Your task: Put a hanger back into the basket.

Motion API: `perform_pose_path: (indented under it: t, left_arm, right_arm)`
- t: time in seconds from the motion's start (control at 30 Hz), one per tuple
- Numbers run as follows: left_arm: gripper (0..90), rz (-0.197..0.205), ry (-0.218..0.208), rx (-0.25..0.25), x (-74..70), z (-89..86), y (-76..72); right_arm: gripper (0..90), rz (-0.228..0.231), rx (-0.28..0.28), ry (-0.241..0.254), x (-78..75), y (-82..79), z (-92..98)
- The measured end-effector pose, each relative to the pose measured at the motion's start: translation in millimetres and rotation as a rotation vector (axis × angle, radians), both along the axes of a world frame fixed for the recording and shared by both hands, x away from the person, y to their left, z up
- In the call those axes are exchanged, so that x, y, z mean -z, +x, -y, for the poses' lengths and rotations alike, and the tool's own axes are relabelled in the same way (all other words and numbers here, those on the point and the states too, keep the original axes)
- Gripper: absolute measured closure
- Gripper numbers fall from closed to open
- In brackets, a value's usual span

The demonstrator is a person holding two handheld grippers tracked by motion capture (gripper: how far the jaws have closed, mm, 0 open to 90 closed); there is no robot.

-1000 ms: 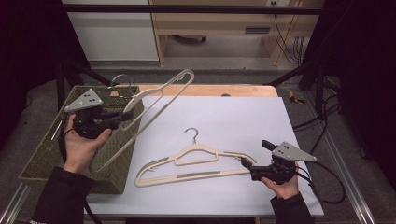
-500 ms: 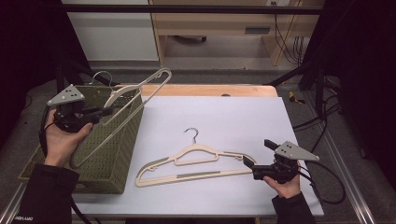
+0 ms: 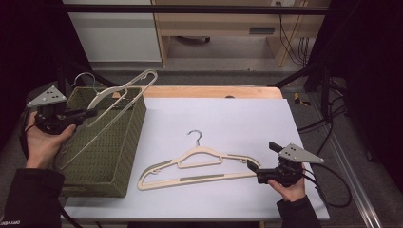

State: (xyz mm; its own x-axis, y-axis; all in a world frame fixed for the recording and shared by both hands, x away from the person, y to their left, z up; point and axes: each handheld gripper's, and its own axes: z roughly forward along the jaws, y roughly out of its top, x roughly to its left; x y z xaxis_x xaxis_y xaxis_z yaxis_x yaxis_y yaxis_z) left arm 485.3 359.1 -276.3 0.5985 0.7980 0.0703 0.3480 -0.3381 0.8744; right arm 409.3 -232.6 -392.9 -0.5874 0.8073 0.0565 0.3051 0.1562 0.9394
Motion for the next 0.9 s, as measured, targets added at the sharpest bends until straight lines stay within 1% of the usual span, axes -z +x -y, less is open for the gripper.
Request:
perform_pose_path:
  t: [0.1,0.13,0.17,0.2,0.33,0.37,0.4,0.43,0.47,0.53,0.6,0.63,0.73,0.77,0.8,0.83,0.87,0.9]
  left_arm:
    - [85.8,-0.007,0.016,-0.014,5.1,-12.1,1.4]
    - [85.8,-0.007,0.016,-0.014,5.1,-12.1,1.4]
    - [85.8,-0.010,0.018,-0.023,8.2,-18.1,2.4]
    - [85.8,-0.010,0.018,-0.023,8.2,-18.1,2.4]
    - [85.8,-0.017,0.025,-0.040,14.3,-30.7,3.7]
    - [85.8,-0.021,0.046,-0.046,16.8,-36.7,3.2]
    - [85.8,-0.021,0.046,-0.046,16.8,-36.7,3.2]
    - [85.8,-0.022,0.057,-0.053,19.7,-42.9,2.4]
    - [85.8,-0.022,0.056,-0.058,21.7,-45.8,2.1]
    - [85.8,-0.023,0.060,-0.061,23.8,-48.4,1.8]
    - [85.8,-0.034,0.079,-0.070,30.6,-55.3,2.1]
    - [85.8,-0.033,0.067,-0.072,33.3,-57.4,1.9]
    - [85.8,-0.036,0.069,-0.072,36.7,-61.5,1.2]
    - [85.7,-0.044,0.087,-0.073,40.7,-63.2,0.9]
    - [85.8,-0.044,0.087,-0.073,40.7,-63.2,0.9]
    - [85.8,-0.052,0.122,-0.077,45.5,-63.4,0.7]
    - [85.8,-0.052,0.122,-0.077,45.5,-63.4,0.7]
    - [85.8,-0.061,0.148,-0.081,51.0,-63.6,0.7]
  right_arm:
    - [0.9,0.001,-0.001,-0.003,0.5,0.5,-0.5]
    - [0.9,0.001,-0.001,-0.003,0.5,0.5,-0.5]
    - [0.9,-0.002,-0.003,-0.004,0.7,0.5,-0.9]
    - [0.9,-0.002,-0.003,-0.004,0.7,0.5,-0.9]
    - [0.9,-0.005,-0.003,-0.009,1.0,0.7,-1.2]
    - [0.9,-0.007,-0.004,-0.009,1.2,0.6,-1.5]
    - [0.9,-0.005,-0.006,-0.012,1.4,1.0,-1.5]
    - [0.9,-0.006,-0.005,-0.012,1.6,1.0,-1.9]
    - [0.8,-0.005,-0.012,-0.022,1.8,1.0,-1.3]
    - [0.9,-0.005,-0.011,-0.019,2.1,1.2,-2.1]
    - [0.9,-0.006,-0.011,-0.023,2.6,1.6,-2.5]
    - [0.9,-0.006,-0.012,-0.024,2.8,1.7,-2.8]
    - [0.9,-0.010,-0.013,-0.024,3.2,1.8,-3.3]
    - [0.9,-0.011,-0.013,-0.025,3.3,1.9,-3.5]
    - [0.9,-0.015,-0.012,-0.024,3.3,1.7,-3.7]
    - [0.8,-0.013,-0.013,-0.026,3.5,1.8,-3.8]
    - [0.9,-0.013,-0.013,-0.025,3.7,1.9,-4.1]
    - [0.9,-0.009,-0.016,-0.028,3.8,2.3,-4.0]
